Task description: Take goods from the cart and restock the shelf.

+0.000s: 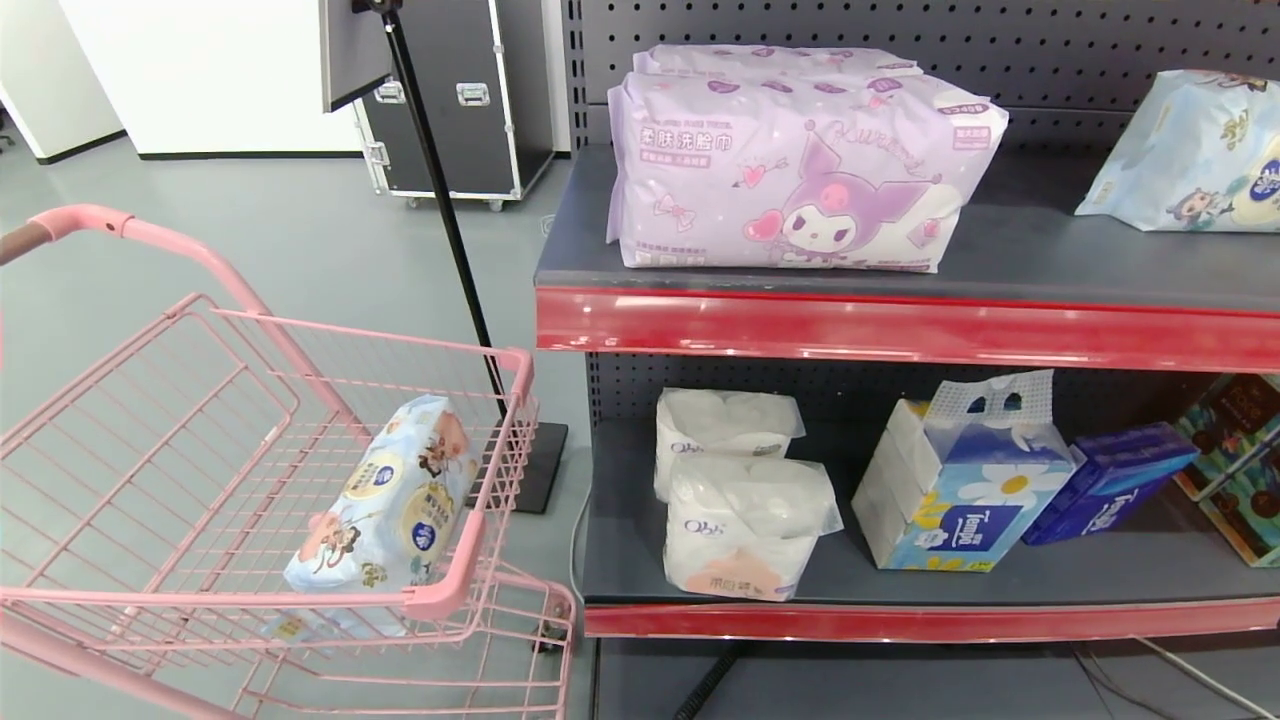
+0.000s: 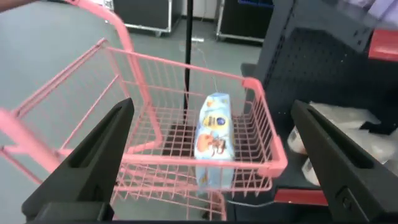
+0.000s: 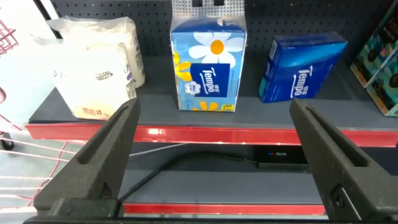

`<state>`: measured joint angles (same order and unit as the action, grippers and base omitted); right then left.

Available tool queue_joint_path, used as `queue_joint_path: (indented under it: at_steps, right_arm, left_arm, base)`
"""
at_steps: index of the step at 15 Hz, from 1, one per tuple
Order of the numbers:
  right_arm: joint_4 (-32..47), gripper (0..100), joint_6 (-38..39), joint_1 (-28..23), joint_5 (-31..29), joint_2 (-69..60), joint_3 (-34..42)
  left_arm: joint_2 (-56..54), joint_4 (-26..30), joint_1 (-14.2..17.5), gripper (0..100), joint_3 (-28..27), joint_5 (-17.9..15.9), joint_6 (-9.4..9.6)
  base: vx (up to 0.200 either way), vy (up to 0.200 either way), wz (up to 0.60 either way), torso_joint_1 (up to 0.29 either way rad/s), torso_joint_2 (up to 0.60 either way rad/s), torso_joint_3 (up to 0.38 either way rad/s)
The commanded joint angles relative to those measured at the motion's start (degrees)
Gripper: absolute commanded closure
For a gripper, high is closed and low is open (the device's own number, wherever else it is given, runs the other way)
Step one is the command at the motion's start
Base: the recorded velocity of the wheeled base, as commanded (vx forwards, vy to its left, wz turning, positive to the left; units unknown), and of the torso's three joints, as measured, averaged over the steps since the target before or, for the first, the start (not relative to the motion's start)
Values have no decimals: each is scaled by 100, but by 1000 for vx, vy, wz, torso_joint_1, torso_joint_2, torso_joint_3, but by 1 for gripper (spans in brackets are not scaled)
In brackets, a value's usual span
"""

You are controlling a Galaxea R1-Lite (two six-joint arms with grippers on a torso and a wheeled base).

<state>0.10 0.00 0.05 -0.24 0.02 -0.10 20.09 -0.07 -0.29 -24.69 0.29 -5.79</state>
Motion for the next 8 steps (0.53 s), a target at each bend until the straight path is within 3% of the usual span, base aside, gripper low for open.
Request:
queue_joint_path:
  at_steps: [1, 2, 4, 6, 8]
  right_arm:
    - [-1, 0, 0, 4, -2, -2, 1]
    - [-1, 0, 0, 4, -2, -2, 1]
    - [-1, 0, 0, 4, 7, -2, 1]
    - [-1, 0, 9, 4, 7, -2, 1]
    - [-1, 0, 9, 4, 7, -2, 1]
  left_arm:
    - [3440, 7, -357, 0, -1592, -539, 412]
    - [3581, -10, -357, 0, -1530, -601, 394]
    - [4512, -10, -472, 0, -1513, -1172, 421]
    - [5233, -19, -516, 0, -1574, -1163, 518]
    - [5673, -1, -524, 0, -1636, -1066, 781]
  base:
    - [0, 0, 0, 0, 0, 0]
    - [0, 0, 0, 0, 0, 0]
    - [0, 0, 0, 0, 0, 0]
    - [0, 0, 0, 0, 0, 0]
    - [0, 0, 0, 0, 0, 0]
